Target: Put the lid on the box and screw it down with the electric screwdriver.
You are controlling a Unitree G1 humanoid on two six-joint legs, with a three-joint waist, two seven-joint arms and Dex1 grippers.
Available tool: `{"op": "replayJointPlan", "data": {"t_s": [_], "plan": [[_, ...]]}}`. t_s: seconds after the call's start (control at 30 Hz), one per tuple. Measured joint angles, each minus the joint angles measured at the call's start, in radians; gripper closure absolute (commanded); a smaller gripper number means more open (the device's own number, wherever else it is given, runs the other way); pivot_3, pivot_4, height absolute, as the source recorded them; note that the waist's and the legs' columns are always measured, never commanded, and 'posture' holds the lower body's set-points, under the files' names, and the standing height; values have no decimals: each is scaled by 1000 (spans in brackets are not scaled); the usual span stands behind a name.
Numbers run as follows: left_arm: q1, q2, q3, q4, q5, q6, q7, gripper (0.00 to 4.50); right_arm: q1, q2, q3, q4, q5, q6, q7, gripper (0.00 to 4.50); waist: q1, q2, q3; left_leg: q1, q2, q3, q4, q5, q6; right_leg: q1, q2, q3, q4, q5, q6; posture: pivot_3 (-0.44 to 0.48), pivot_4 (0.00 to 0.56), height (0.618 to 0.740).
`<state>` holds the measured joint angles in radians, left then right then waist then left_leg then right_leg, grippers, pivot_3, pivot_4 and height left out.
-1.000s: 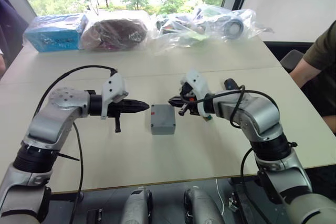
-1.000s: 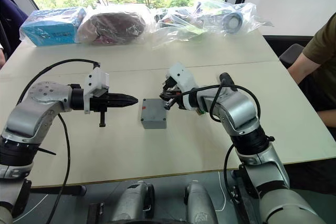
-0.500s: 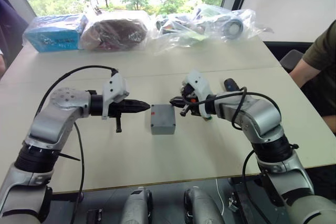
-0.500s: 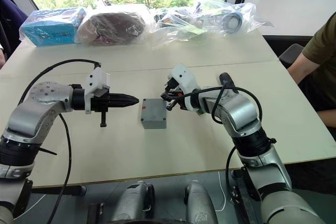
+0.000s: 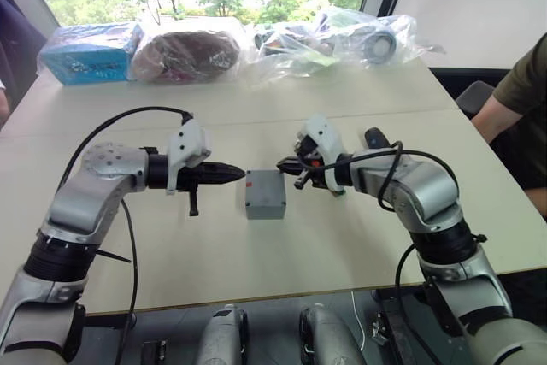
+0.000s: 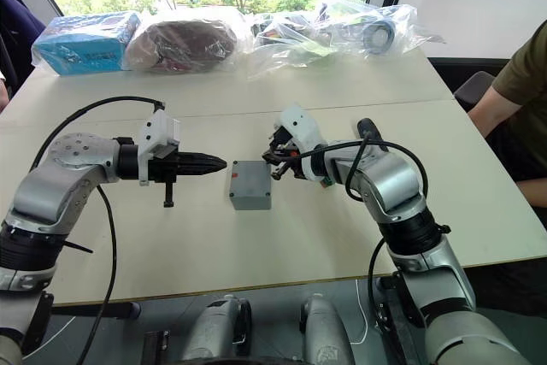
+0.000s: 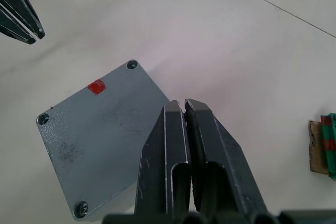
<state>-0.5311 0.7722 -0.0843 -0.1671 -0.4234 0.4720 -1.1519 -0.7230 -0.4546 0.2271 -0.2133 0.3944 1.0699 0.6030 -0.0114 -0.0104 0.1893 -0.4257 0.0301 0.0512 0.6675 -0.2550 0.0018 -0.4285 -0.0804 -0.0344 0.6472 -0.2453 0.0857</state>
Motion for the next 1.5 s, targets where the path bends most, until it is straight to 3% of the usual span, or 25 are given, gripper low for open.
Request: {"op": "replayJointPlan", "data": {"t_s": [0.77,0.87,1.13,1.2,1.3,1.5], "plan": [[1,0,-6,-32,-1,4,5,4500,8,15,41,22,-31,-33,8,4442,-1,0,0,0,0,0,0,0,0,0,0,0,0,0,0,0,150,740],[4,-1,-6,-32,-1,4,8,4500,8,15,44,23,-36,-35,14,3820,-1,0,0,0,0,0,0,0,0,0,0,0,0,0,0,0,150,740],[7,-12,-8,-33,0,4,17,4500,14,-22,42,-20,-18,11,48,588,0,0,0,0,0,0,0,0,0,0,0,0,0,0,0,0,150,740],[7,-17,-8,-33,0,4,19,4500,14,-55,33,-44,-17,36,50,62,2,0,0,0,0,0,0,0,0,0,0,0,0,0,0,0,150,740],[4,-32,-8,-33,-2,4,19,4500,4,-154,-6,-90,-3,90,67,62,3,0,0,0,0,0,0,0,0,0,-1,0,0,0,0,0,150,740],[-68,-72,-8,-30,-16,0,3,4500,-159,-409,-55,-60,-3,246,95,62,2,0,0,0,0,0,0,0,0,0,-1,0,-1,0,0,0,150,740]]}}
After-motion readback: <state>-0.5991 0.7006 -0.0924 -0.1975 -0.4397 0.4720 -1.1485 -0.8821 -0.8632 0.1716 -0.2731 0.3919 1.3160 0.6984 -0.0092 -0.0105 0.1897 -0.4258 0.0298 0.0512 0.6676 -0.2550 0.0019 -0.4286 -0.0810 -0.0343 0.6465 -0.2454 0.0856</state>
